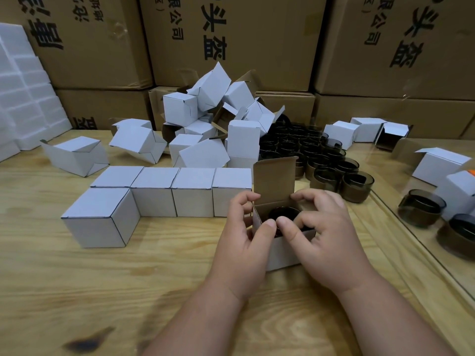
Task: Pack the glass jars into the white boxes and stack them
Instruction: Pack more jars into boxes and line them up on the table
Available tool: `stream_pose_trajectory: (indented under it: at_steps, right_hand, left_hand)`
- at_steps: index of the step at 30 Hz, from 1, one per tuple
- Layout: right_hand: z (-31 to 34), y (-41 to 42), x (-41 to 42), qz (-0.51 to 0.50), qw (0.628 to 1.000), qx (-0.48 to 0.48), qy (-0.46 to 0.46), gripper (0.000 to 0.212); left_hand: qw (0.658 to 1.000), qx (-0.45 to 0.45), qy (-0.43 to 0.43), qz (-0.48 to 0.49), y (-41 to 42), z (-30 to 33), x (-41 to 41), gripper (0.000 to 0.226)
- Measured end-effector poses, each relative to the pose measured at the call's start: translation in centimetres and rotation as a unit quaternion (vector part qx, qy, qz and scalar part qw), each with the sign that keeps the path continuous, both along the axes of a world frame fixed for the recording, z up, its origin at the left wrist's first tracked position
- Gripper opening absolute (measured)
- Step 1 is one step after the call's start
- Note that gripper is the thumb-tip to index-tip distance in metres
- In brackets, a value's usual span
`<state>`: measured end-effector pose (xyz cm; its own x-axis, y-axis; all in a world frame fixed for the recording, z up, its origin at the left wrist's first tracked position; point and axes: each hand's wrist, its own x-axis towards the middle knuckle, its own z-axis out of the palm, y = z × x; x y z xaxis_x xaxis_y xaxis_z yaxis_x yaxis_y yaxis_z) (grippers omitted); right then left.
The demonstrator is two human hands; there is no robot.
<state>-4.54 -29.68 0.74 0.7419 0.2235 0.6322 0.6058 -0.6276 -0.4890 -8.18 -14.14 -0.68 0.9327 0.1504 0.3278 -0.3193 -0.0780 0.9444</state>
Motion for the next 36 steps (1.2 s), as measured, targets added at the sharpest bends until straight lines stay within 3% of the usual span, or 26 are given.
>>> stream_pose_trajectory:
  at_steps: [3, 6, 9, 11, 17, 26, 30, 34, 36]
  right_hand:
    - [0.1, 0.1, -0.2, 0.007, 1.000, 0.025, 0.007, 0.041]
    - [0.4, 0.1, -0.3, 0.005, 0.985, 0.171, 0.015, 0.025]
    - [0.6, -0.4, 0.2, 0.015, 0.915, 0.389, 0.106, 0.030]
    - [0.8, -0.7, 0.7, 0.025, 0.874, 0.453, 0.176, 0.030]
    - [0.1, -0.1, 1.1, 0.064, 0.858, 0.418, 0.293, 0.037]
    - [-0.2, 0.3, 0.7, 0.111, 0.875, 0.371, 0.291, 0.061]
    - [-0.2, 0.4, 0.7, 0.119, 0.877, 0.373, 0.279, 0.048]
    - [-0.2, 0.4, 0.4, 0.157, 0.870, 0.389, 0.259, 0.022]
    - [-0.2, 0.4, 0.2, 0.181, 0.850, 0.415, 0.269, 0.047]
  left_hand:
    - [1.000, 0.006, -0.001, -0.004, 0.1, 0.0, -0.1, 0.041]
    - [1.000, 0.024, 0.005, -0.006, 0.2, -0.1, -0.3, 0.045]
    - [0.999, 0.043, 0.022, -0.010, 0.3, -0.1, -0.4, 0.049]
    - [0.999, 0.045, 0.024, -0.018, 0.4, -0.1, -0.3, 0.048]
    - [0.998, 0.060, 0.027, 0.000, 0.1, 0.2, -0.4, 0.037]
    - [0.997, 0.046, 0.049, 0.022, -0.1, -0.1, 0.0, 0.037]
    - [0.999, 0.024, 0.023, 0.034, -0.2, 0.0, -0.1, 0.041]
    - [0.999, 0.018, 0.004, 0.044, -0.2, 0.0, 0.0, 0.048]
    - [0.999, 0.013, -0.003, 0.048, -0.2, 0.0, 0.0, 0.053]
